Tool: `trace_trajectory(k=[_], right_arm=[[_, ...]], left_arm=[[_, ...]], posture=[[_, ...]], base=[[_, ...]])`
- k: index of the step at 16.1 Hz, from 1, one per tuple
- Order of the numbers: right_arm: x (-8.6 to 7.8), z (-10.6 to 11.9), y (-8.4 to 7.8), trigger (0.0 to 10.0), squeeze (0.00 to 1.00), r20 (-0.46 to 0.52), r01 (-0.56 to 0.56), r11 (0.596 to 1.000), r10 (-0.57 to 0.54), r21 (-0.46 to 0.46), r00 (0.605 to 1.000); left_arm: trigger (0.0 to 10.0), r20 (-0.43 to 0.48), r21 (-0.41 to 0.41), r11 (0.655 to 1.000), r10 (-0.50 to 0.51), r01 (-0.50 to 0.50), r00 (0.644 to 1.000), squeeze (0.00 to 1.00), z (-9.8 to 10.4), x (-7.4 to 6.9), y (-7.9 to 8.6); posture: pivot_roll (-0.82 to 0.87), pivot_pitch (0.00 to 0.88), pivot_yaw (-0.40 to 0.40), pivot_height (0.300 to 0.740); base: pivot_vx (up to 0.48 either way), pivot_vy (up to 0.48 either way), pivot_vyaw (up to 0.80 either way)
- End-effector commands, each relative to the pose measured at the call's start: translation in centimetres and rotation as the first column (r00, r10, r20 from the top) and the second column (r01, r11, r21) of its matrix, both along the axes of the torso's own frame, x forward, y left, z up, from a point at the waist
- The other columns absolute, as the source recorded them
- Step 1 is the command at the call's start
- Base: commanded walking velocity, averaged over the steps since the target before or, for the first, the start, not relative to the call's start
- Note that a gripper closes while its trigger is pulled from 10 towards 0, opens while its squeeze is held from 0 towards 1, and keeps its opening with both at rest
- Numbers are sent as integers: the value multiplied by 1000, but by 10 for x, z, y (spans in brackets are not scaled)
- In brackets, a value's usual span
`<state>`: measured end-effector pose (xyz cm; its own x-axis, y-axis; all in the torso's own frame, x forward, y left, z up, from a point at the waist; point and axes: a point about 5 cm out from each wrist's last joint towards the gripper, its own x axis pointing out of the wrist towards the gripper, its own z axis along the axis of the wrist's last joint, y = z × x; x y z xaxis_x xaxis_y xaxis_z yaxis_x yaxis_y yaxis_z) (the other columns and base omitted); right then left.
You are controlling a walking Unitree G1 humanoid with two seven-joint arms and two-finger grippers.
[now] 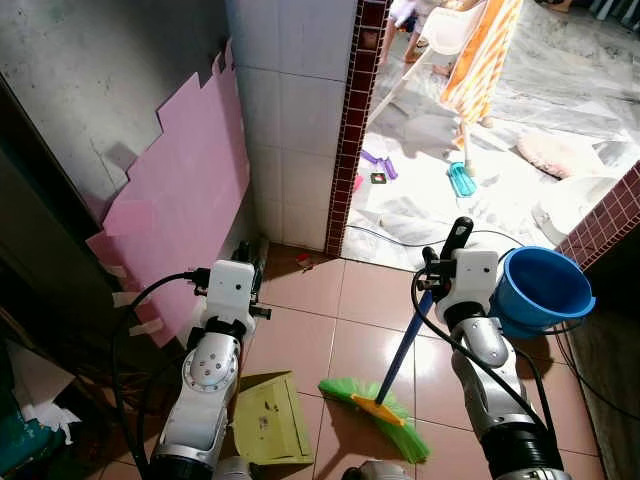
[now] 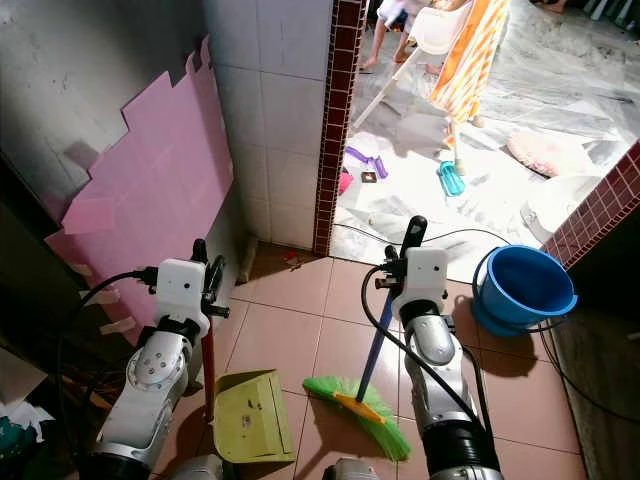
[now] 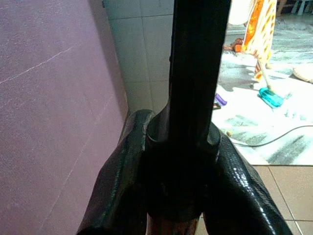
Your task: Sweep floor
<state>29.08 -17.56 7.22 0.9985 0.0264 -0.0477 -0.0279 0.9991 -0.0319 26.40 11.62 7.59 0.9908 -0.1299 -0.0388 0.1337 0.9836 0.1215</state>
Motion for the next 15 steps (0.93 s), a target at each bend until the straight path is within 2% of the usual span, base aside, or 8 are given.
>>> trace_trajectory(k=[1,15], right_arm=[[0,-3,-10,10000,0,-27,9,999,-10,-53,1000],[1,-3,-8,10000,0,-30,-8,998,6,-58,1000]], left_arm=[[10000,-31,-5,1000,-11,11,999,0,-5,0,-5],[10000,-36,-5,1000,-10,10,999,0,-6,-2,-6]], posture=[[-89,24,-63,740],[-88,21,-70,740]], base=[[0,0,0],[0,0,0]])
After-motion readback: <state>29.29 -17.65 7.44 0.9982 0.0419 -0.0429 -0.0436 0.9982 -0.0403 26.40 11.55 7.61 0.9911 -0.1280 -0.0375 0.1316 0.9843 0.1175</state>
